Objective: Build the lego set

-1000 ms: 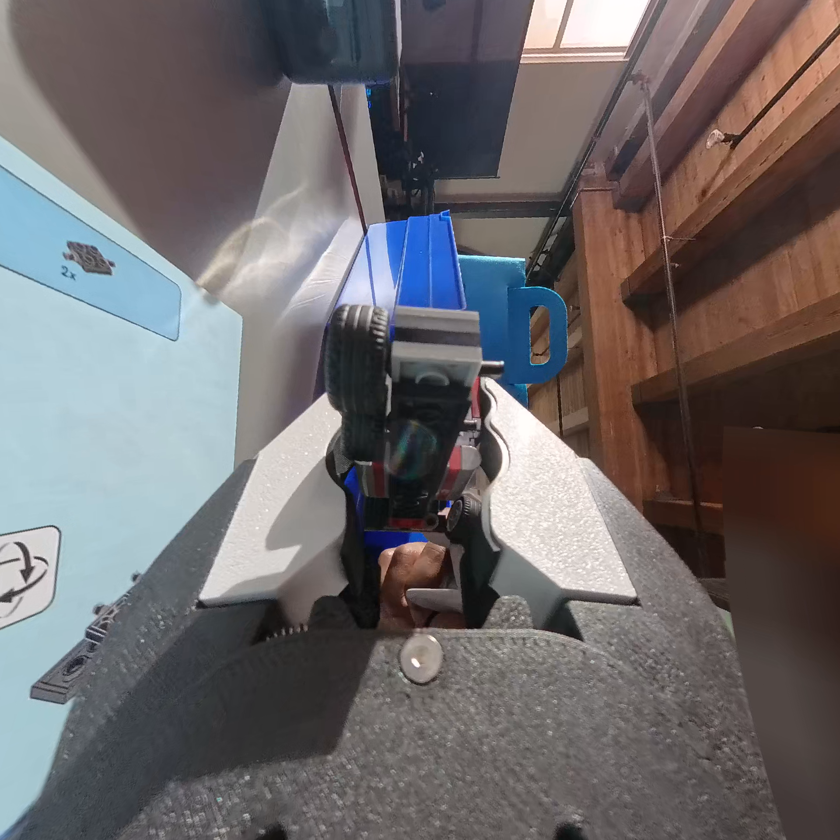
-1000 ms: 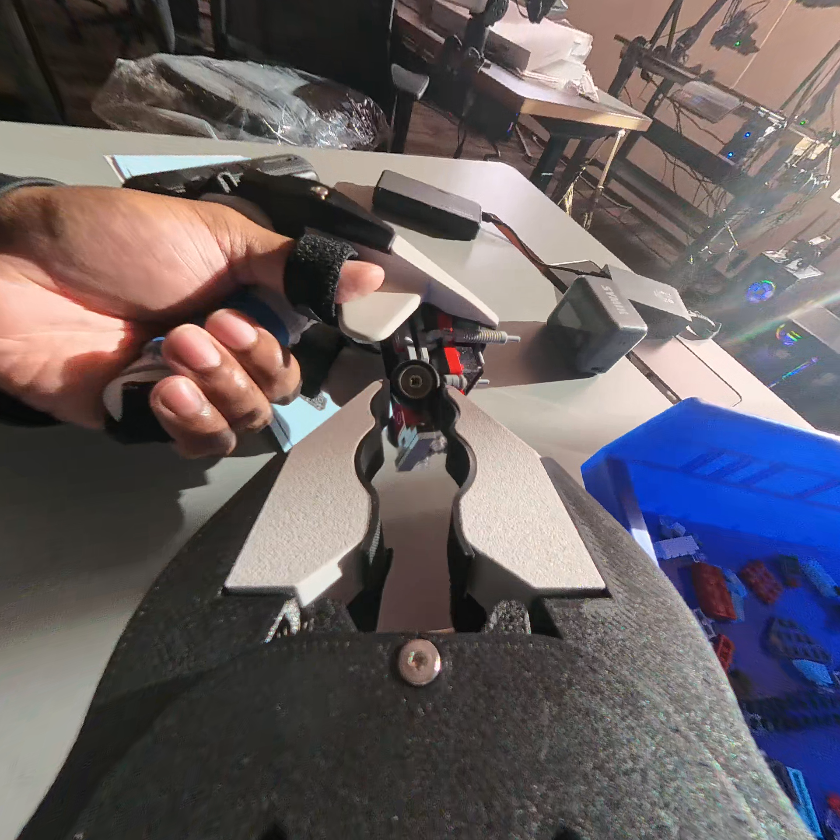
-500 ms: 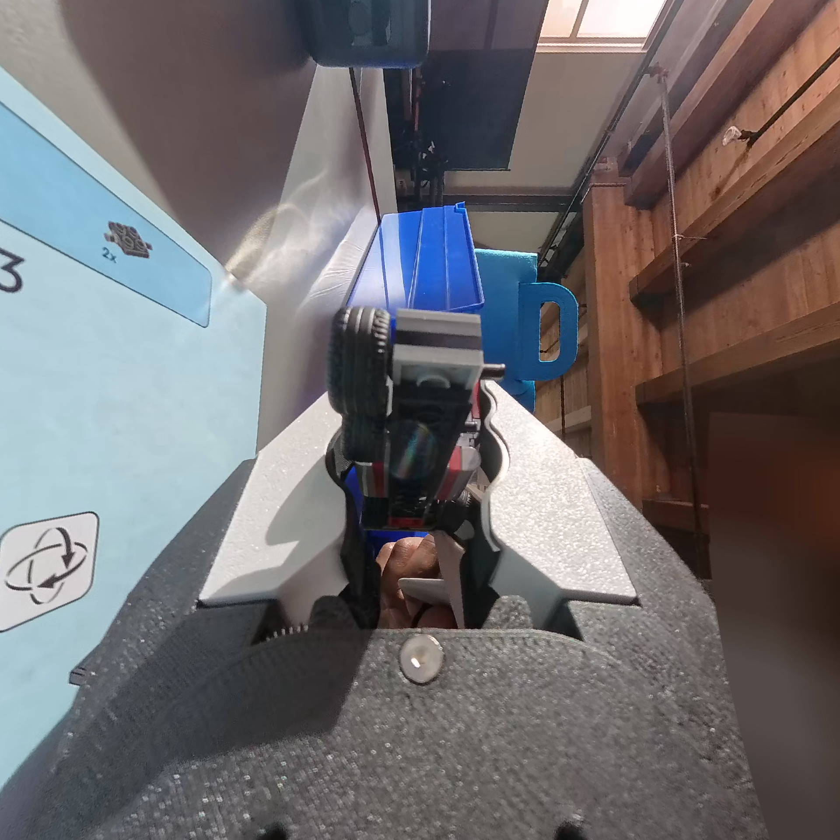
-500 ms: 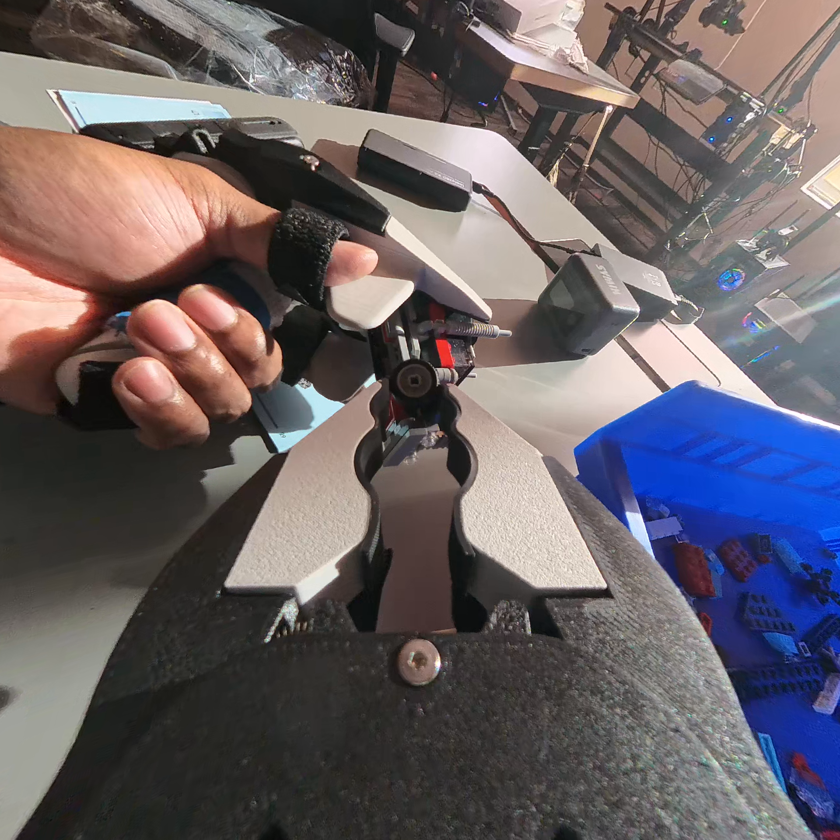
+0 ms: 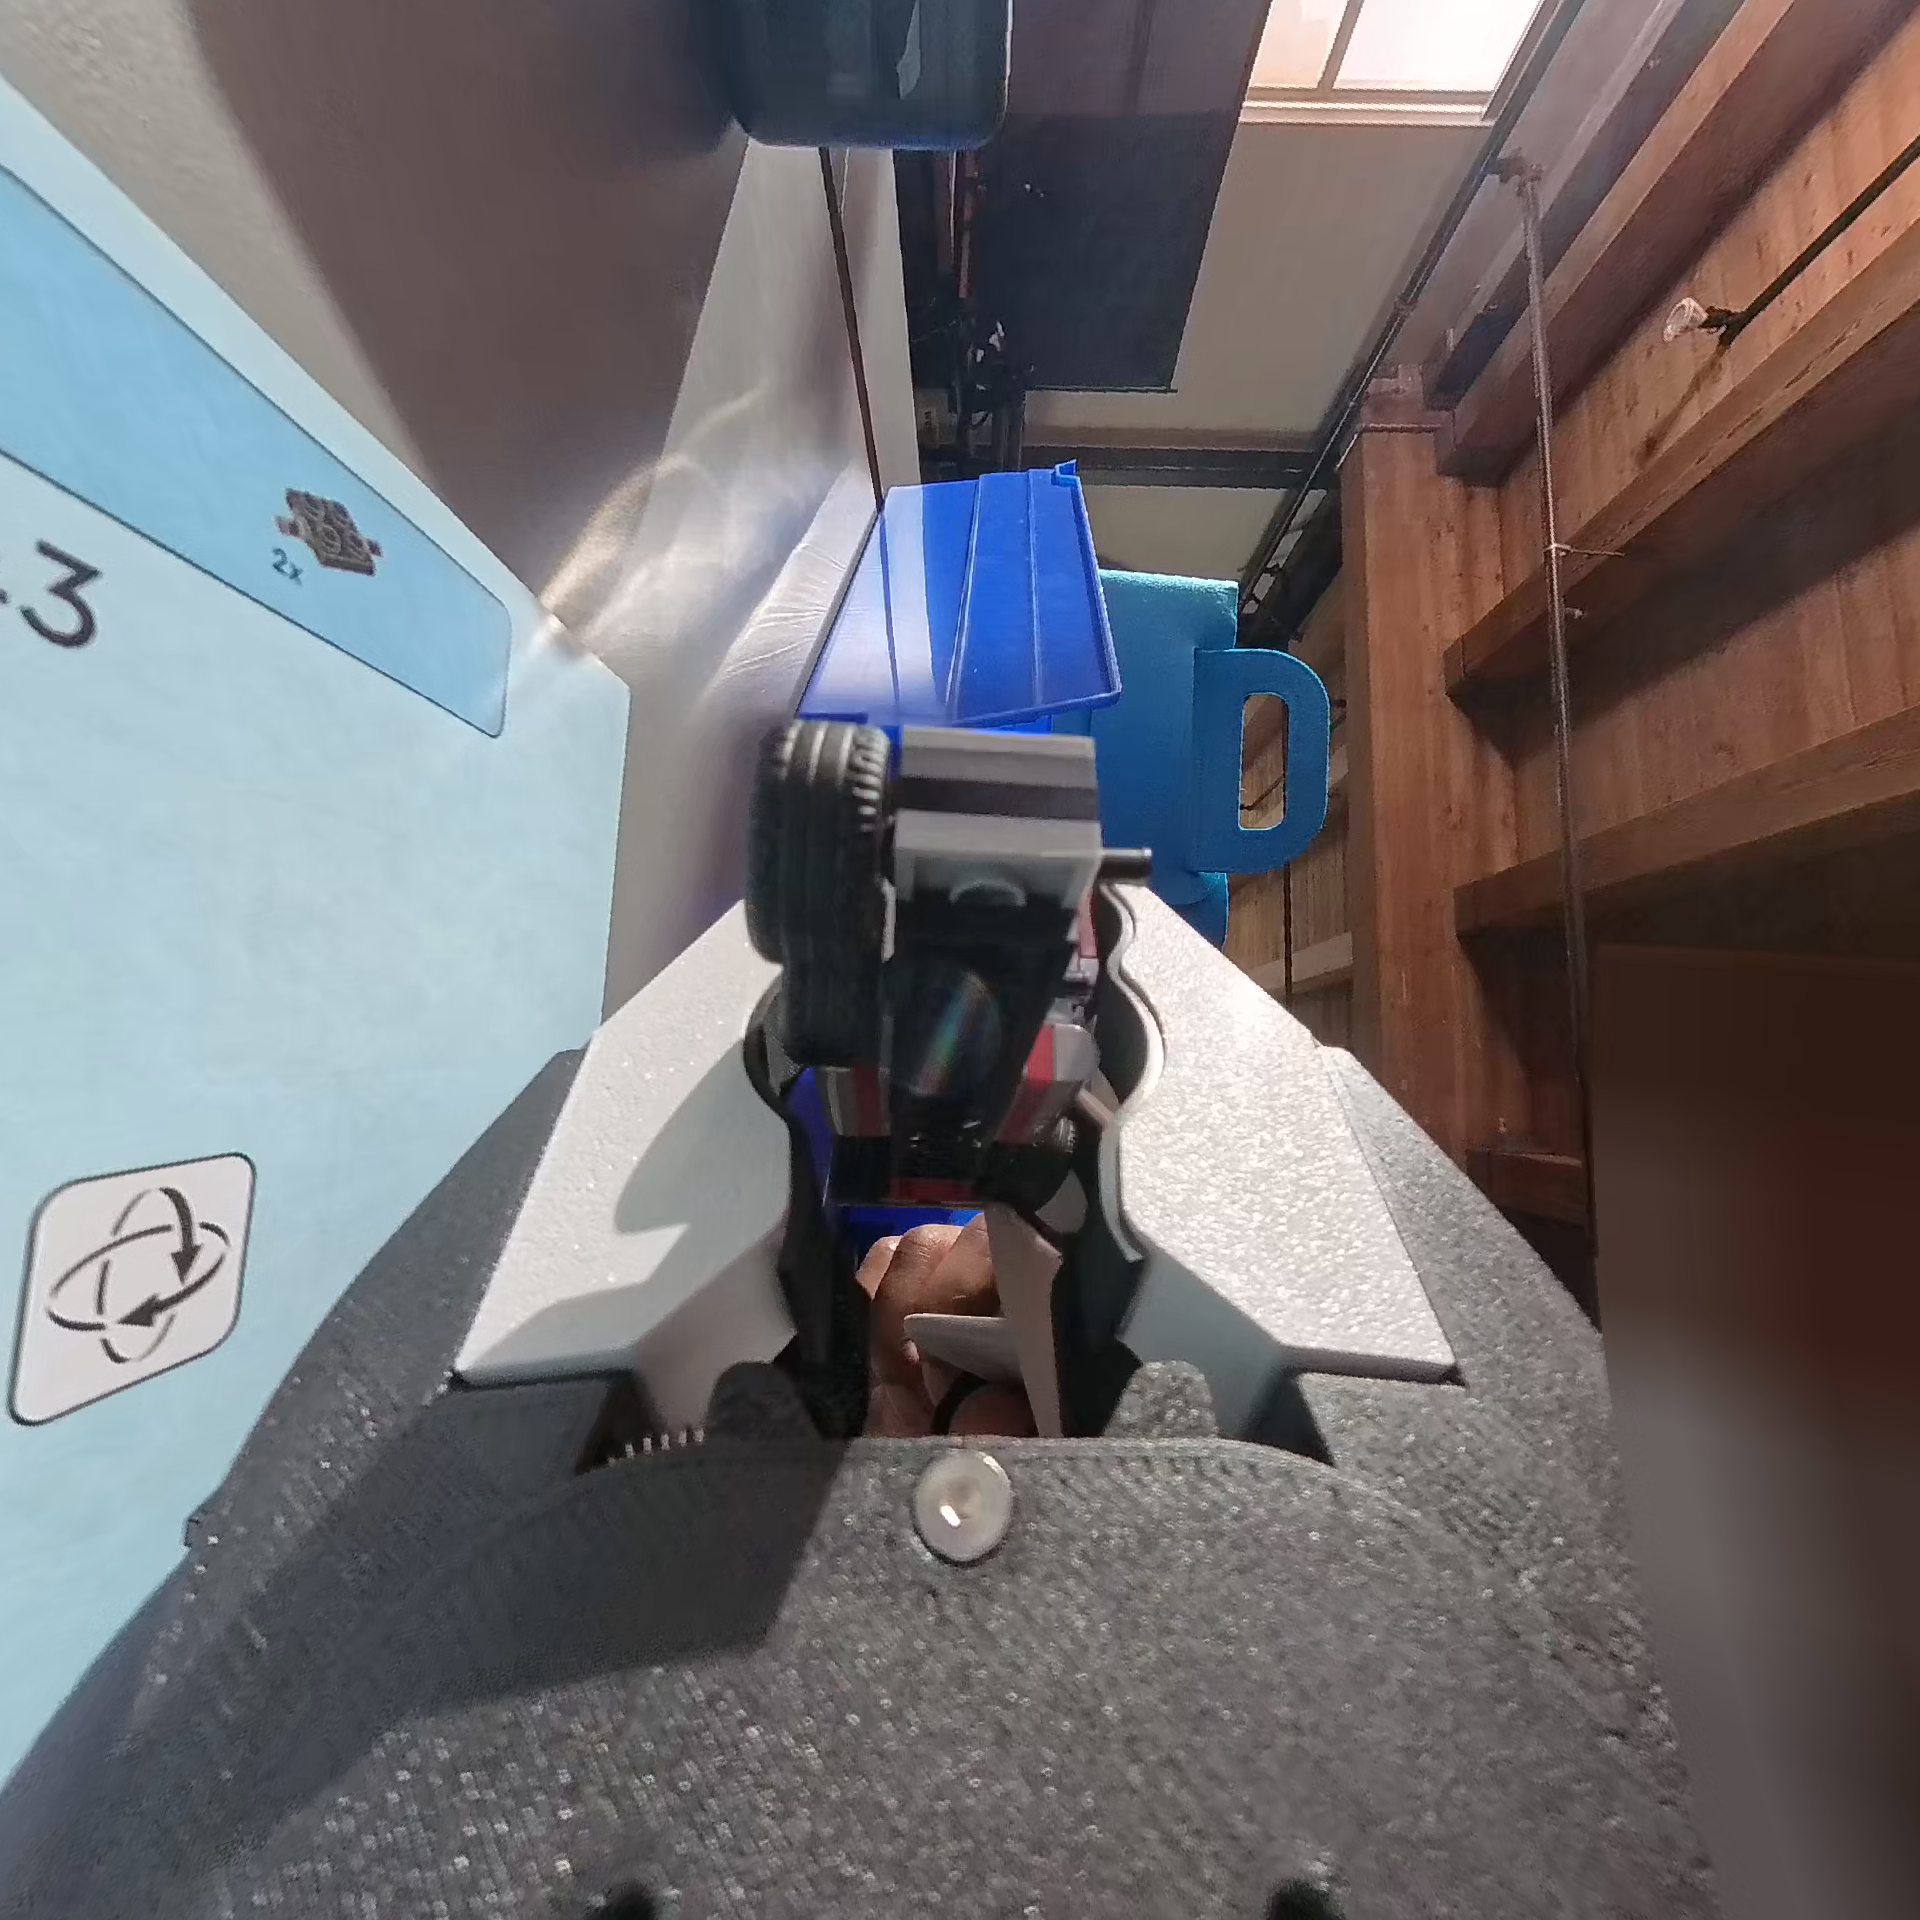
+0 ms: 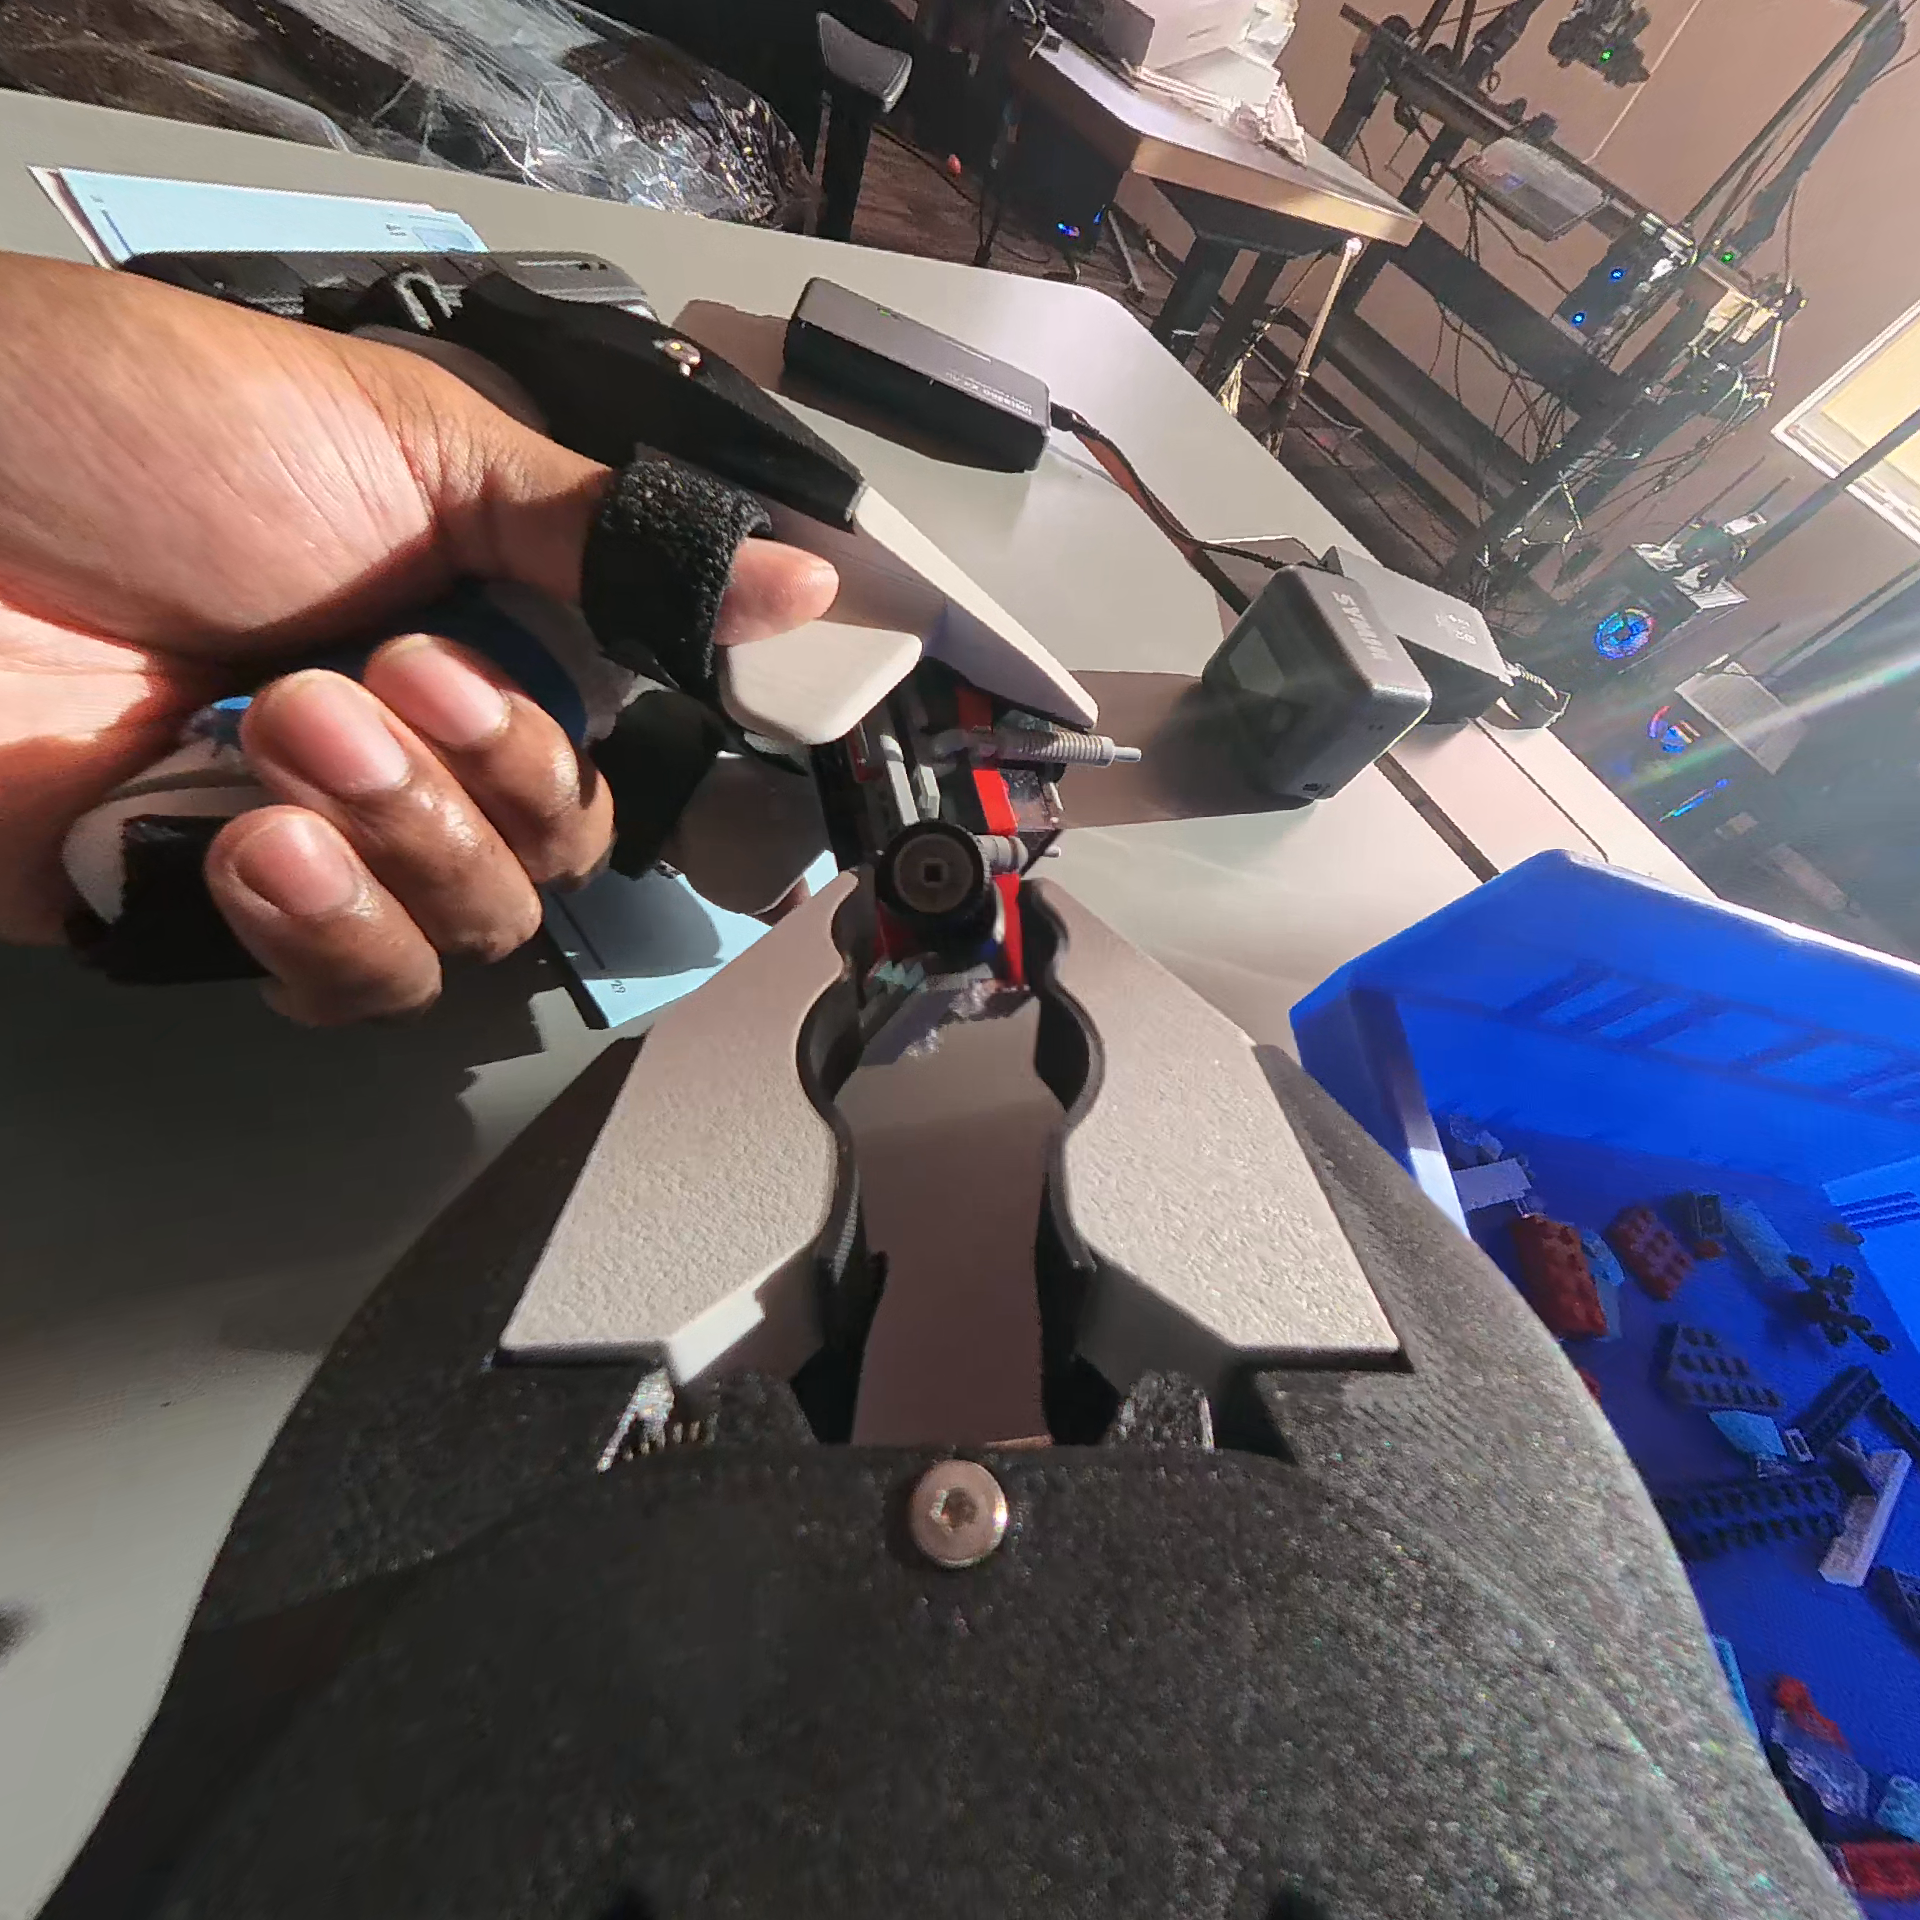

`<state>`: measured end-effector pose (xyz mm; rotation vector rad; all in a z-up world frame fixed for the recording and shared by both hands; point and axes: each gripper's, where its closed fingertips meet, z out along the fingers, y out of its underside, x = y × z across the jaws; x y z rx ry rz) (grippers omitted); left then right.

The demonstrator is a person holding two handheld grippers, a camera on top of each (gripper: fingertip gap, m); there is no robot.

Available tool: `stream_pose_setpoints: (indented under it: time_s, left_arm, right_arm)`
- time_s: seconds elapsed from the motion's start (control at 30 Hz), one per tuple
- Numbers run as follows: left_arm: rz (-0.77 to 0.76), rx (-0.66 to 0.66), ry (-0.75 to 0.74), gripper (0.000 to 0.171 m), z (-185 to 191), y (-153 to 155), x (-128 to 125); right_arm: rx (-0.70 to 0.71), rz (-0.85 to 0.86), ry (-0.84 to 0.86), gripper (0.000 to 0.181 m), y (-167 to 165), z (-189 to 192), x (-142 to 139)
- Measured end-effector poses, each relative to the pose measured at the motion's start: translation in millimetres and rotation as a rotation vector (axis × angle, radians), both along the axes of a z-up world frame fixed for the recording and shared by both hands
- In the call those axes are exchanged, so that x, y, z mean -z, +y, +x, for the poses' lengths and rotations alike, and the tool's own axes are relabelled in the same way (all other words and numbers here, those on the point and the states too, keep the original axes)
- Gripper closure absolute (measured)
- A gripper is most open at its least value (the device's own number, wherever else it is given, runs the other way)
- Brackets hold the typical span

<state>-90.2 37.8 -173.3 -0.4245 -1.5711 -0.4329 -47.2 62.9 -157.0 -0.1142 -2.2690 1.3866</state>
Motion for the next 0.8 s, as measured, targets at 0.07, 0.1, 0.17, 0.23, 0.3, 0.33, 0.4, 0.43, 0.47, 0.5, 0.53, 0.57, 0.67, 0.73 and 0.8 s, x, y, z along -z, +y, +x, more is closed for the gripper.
stream_pose_setpoints:
  time_s: [0.07, 0.1, 0.17, 0.23, 0.3, 0.33, 0.4, 0.43, 0.47, 0.5, 0.53, 0.57, 0.67, 0.73, 0.8]
  left_arm:
    - [0.003, -0.005, -0.004, 0.118, -0.2, -1.2, 0.9]
    - [0.005, -0.005, -0.006, 0.118, -0.1, -1.3, 1.3]
    - [0.009, -0.004, -0.009, 0.118, 0.0, -0.9, 1.7]
    - [0.01, -0.003, -0.011, 0.118, 0.1, -0.4, 2.2]
    - [0.013, -0.003, -0.015, 0.118, 0.1, -0.3, 3.1]
    - [0.014, -0.003, -0.016, 0.118, 0.1, -0.3, 3.3]
    - [0.015, -0.004, -0.018, 0.118, 0.0, -0.6, 3.8]
    - [0.015, -0.003, -0.018, 0.118, 0.0, -0.5, 3.8]
    - [0.015, -0.003, -0.018, 0.118, 0.0, -0.6, 3.9]
    - [0.016, -0.004, -0.018, 0.118, 0.0, -0.6, 3.9]
    - [0.016, -0.004, -0.018, 0.118, 0.1, -0.8, 3.9]
    - [0.015, -0.005, -0.018, 0.118, 0.1, -0.8, 3.9]
    - [0.016, -0.005, -0.018, 0.118, 0.1, -0.9, 4.0]
    - [0.014, -0.004, -0.019, 0.118, 0.2, -0.8, 4.5]
    - [0.015, -0.003, -0.02, 0.118, 0.2, -0.5, 5.0]
  right_arm:
    - [0.007, 0.003, 0.001, 0.149, 0.9, -1.3, 0.8]
    - [0.007, 0.0, -0.002, 0.149, 0.9, -1.2, 0.8]
    - [0.009, -0.004, -0.004, 0.149, 1.0, -1.5, 0.8]
    - [0.01, -0.007, -0.009, 0.149, 1.2, -1.6, 0.8]
    - [0.009, -0.012, -0.018, 0.148, 1.4, -1.4, 1.2]
    - [0.009, -0.014, -0.023, 0.148, 1.5, -1.4, 1.4]
    - [0.01, -0.019, -0.036, 0.148, 1.5, -1.4, 2.1]
    - [0.009, -0.02, -0.042, 0.148, 1.6, -1.2, 2.6]
    - [0.008, -0.021, -0.045, 0.148, 1.4, -1.1, 3.1]
    - [0.008, -0.021, -0.047, 0.148, 1.3, -0.9, 3.5]
    - [0.007, -0.02, -0.046, 0.148, 1.1, -0.5, 3.8]
    - [0.006, -0.019, -0.044, 0.148, 0.8, -0.3, 4.1]
    - [0.006, -0.018, -0.035, 0.147, 0.2, 0.3, 4.3]
    - [0.009, -0.023, -0.026, 0.147, 0.5, -0.1, 3.3]
    - [0.009, -0.034, 0.0, 0.148, 0.5, -0.1, 0.5]
